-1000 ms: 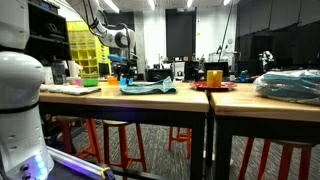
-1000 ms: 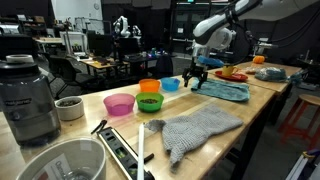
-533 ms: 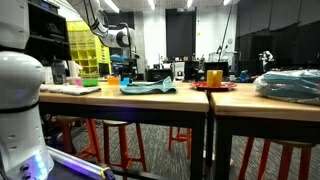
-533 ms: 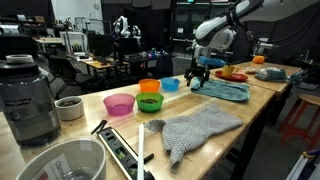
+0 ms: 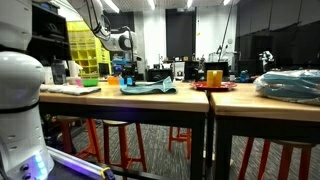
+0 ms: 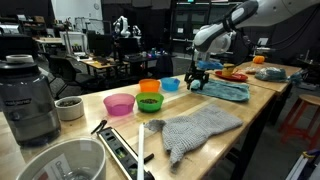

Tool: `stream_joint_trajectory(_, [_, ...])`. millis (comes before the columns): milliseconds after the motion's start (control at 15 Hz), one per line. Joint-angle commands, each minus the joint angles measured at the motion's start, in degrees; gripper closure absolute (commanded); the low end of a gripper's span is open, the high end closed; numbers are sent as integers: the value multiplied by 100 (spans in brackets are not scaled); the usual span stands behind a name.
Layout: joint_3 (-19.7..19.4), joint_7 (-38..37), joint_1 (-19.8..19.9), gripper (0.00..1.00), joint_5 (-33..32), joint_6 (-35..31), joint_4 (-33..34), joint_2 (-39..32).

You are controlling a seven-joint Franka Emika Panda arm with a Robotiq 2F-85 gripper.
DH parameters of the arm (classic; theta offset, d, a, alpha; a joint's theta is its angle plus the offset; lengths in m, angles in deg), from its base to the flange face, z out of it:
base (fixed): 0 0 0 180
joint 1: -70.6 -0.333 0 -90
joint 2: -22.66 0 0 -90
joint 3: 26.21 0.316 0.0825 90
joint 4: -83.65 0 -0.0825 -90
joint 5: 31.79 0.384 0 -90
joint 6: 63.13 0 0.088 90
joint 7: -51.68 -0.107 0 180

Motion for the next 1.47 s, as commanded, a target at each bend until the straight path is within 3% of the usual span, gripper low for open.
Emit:
stream_joint_trajectory(0, [-34,-141,1,10,-90,-48,154,-123])
stream_joint_trajectory(67, [-41,-131,7,21,-82,-52,184,-140])
stream_joint_trajectory(333, [-73,-90,32,41,-17,-35,288,-145])
stream_joint_trajectory(800, [-93,-55,69,37,9,5,360,-145])
stream_joint_trajectory(1200, [-90,-52,66,70,5,29,366,-148])
stream_joint_trajectory(1333, [-91,-51,67,64,6,31,366,-141])
stream_joint_trajectory(1400, [-92,-51,68,70,5,31,364,-136])
